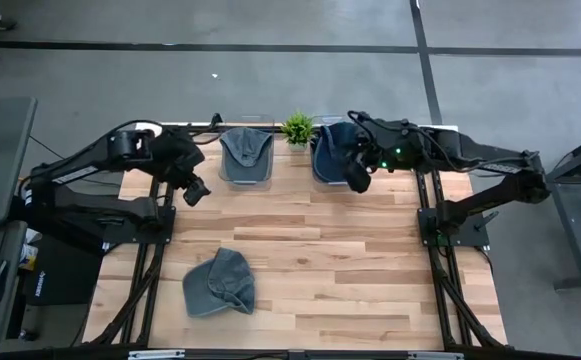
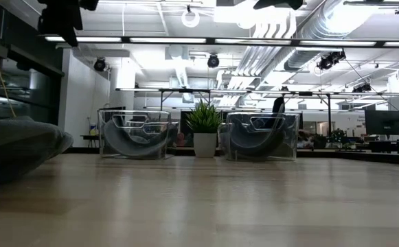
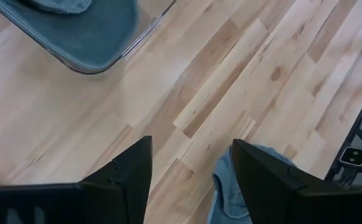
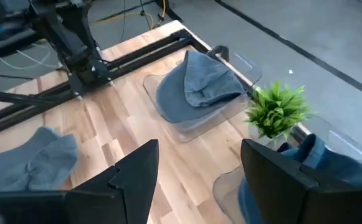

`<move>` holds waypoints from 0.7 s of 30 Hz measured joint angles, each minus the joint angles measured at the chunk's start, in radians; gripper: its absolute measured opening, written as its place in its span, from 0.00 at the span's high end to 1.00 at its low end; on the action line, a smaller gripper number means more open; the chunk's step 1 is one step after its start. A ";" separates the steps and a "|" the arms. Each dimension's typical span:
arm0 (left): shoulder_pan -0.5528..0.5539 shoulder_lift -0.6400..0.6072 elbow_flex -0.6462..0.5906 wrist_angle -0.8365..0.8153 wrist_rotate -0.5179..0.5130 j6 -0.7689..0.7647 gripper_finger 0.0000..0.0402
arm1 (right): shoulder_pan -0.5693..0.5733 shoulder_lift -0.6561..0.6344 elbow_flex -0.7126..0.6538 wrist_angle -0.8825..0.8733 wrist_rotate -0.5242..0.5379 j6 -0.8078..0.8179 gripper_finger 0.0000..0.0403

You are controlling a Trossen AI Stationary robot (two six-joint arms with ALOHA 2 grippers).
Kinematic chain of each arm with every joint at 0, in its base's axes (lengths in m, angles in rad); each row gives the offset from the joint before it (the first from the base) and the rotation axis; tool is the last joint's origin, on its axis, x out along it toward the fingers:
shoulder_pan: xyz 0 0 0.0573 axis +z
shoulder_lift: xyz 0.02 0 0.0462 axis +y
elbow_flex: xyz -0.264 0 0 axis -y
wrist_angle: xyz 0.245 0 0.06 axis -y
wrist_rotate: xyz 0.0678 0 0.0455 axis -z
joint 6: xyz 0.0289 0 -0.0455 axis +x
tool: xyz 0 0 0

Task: Pick & Place hat
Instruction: Put the gray cap into the left transparent bin

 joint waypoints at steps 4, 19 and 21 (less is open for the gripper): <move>-0.049 -0.033 -0.045 0.012 -0.005 -0.029 0.51 | 0.031 -0.024 -0.091 0.078 0.011 0.051 0.45; -0.134 -0.247 -0.440 0.181 0.175 -0.129 0.51 | 0.143 -0.181 -0.525 0.554 0.029 0.225 0.45; -0.134 -0.274 -0.476 0.180 0.185 -0.130 0.51 | 0.151 -0.184 -0.546 0.582 0.028 0.232 0.45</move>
